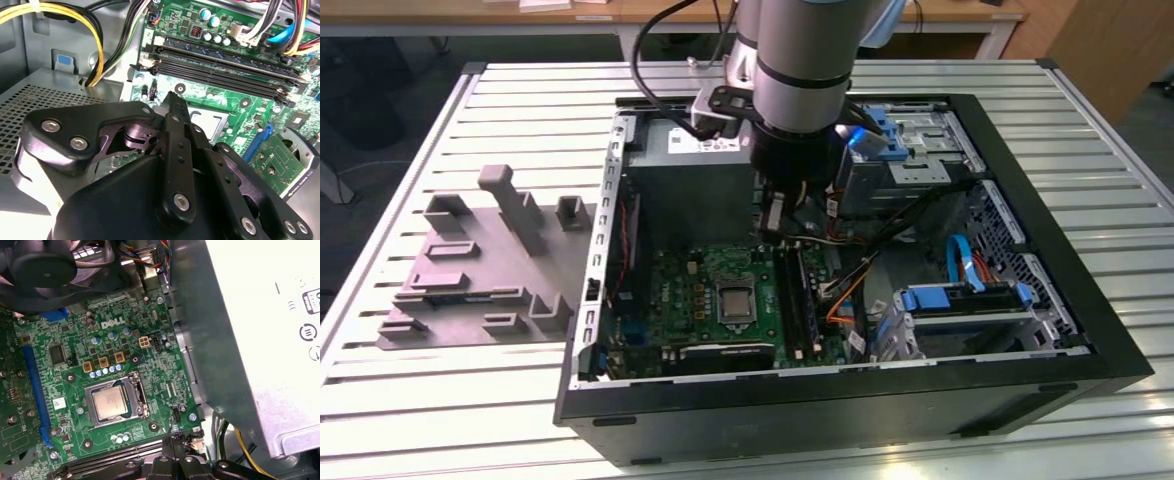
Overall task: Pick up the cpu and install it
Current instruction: 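Install the first cpu locking lever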
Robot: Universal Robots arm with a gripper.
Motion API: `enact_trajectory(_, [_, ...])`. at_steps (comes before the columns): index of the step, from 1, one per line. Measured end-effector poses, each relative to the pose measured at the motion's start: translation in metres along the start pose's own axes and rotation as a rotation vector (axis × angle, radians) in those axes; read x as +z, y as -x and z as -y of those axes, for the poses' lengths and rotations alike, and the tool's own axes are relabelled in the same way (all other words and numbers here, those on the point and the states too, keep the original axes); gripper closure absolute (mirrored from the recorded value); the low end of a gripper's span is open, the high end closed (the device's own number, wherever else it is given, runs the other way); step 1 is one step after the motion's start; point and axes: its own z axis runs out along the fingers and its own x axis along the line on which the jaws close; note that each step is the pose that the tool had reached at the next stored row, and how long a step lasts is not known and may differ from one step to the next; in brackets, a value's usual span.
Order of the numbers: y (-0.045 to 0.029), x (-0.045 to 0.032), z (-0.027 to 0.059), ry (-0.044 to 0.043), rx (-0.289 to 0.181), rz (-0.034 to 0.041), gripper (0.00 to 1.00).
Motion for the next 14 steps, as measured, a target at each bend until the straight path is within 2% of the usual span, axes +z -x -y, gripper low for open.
enact_trajectory(10, [0.0031,0.0027,-0.0012,0.0030,0.000,0.0101,0.89])
enact_trajectory(14, [0.0030,0.0038,-0.0032,0.0032,-0.001,0.0106,0.89])
